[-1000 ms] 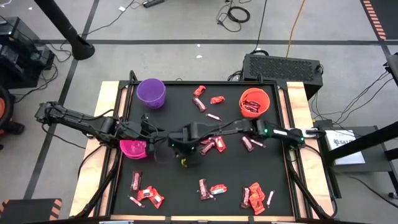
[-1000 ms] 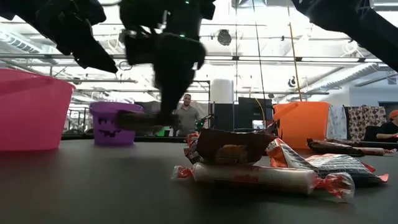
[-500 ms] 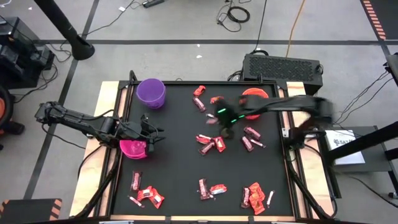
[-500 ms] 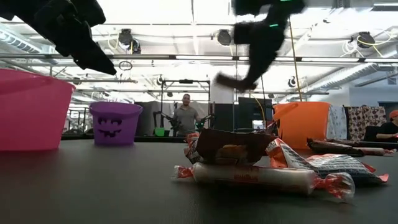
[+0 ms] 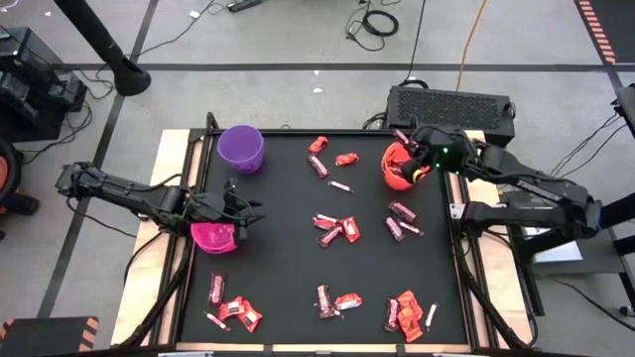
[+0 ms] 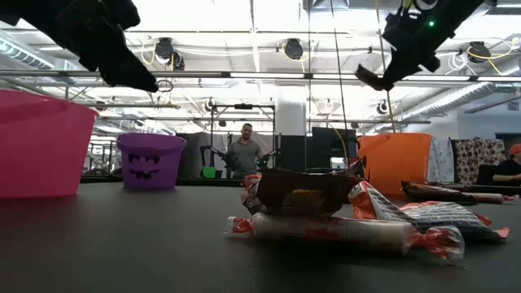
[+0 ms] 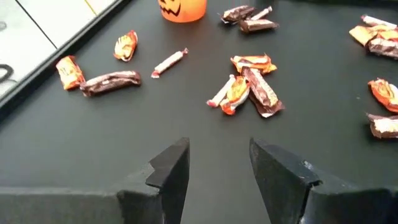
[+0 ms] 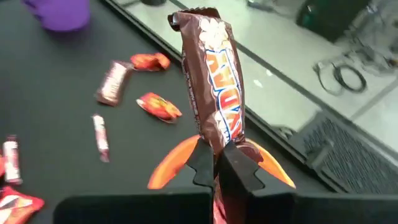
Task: Sort candy by brand, put in halloween buckets
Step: Put the brown candy into the orange bucket
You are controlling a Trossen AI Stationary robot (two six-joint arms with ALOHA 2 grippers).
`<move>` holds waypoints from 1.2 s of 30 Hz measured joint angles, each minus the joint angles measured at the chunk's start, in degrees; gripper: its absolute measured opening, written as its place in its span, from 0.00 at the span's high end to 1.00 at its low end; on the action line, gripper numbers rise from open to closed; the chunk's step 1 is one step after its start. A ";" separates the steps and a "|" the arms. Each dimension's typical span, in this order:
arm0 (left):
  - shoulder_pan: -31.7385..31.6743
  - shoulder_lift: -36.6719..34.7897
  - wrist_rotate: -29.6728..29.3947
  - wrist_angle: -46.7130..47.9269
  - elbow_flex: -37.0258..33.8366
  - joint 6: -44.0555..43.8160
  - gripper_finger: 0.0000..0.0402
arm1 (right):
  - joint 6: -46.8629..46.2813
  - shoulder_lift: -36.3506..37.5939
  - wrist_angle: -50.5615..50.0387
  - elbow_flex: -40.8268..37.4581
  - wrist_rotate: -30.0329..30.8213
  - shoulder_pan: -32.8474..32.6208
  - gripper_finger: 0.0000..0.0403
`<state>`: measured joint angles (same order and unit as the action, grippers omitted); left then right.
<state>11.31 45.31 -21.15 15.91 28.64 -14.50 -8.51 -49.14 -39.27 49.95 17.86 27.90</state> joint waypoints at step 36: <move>-0.10 8.19 2.05 -2.05 0.00 -0.27 0.56 | -6.61 -15.78 -14.35 0.44 -0.16 3.23 0.70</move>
<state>11.21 53.49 -19.10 13.87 28.64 -14.76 -15.13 -64.93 -53.62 50.39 17.70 31.14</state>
